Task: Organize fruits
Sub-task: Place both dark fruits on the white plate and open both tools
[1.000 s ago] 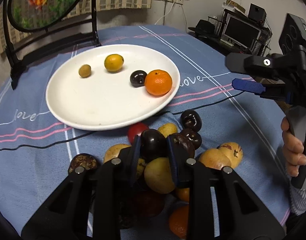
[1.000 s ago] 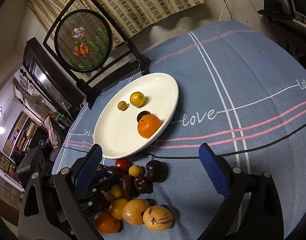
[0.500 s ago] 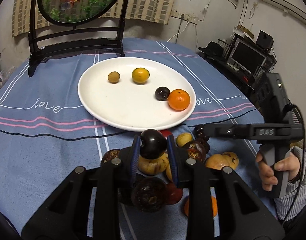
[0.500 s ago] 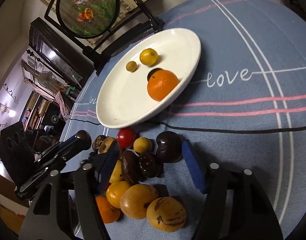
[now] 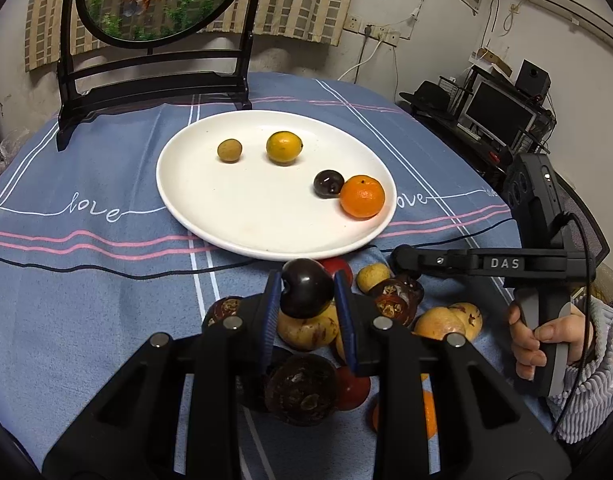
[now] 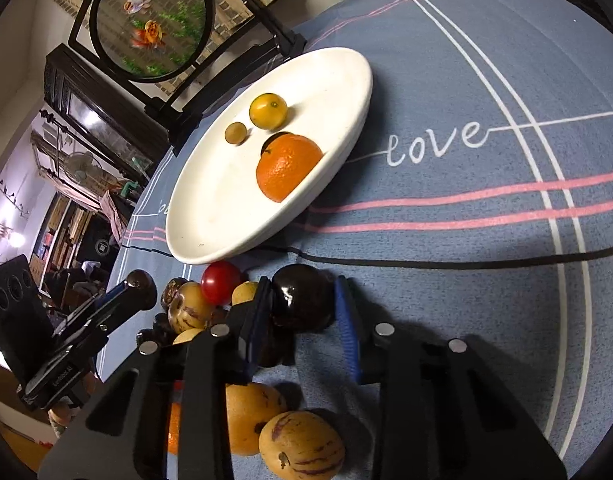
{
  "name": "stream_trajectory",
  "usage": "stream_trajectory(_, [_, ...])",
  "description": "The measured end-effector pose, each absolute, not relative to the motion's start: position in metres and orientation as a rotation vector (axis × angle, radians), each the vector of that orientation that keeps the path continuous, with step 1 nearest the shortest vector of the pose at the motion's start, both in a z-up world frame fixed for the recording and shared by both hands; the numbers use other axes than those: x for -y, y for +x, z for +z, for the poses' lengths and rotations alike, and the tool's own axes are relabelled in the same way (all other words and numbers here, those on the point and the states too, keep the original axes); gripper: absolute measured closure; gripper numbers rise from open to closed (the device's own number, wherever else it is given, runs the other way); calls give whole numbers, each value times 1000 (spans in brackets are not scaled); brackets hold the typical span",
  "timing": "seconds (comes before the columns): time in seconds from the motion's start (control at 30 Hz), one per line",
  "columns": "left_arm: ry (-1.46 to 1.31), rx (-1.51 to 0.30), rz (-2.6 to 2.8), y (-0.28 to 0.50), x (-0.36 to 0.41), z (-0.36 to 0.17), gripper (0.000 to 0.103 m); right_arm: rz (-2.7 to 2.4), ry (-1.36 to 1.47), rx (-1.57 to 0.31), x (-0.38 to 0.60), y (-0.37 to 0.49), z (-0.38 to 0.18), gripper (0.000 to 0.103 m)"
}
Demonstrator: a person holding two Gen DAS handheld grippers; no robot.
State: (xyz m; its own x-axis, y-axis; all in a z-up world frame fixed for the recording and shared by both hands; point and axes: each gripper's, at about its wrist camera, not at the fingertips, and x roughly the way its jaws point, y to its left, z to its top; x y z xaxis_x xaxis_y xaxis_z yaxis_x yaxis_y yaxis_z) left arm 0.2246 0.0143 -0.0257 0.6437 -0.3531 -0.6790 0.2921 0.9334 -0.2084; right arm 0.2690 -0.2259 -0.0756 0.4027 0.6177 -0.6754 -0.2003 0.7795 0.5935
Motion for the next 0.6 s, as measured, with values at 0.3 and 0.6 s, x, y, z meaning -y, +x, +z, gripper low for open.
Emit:
stream_trajectory(0.3, [-59,-763,-356,242,-8,-1,76,532,504,-922,244,262,-47,70])
stream_trajectory(0.6, [-31,-801,-269,305,-7,-10,75,496,383,-873,205,333,-10,70])
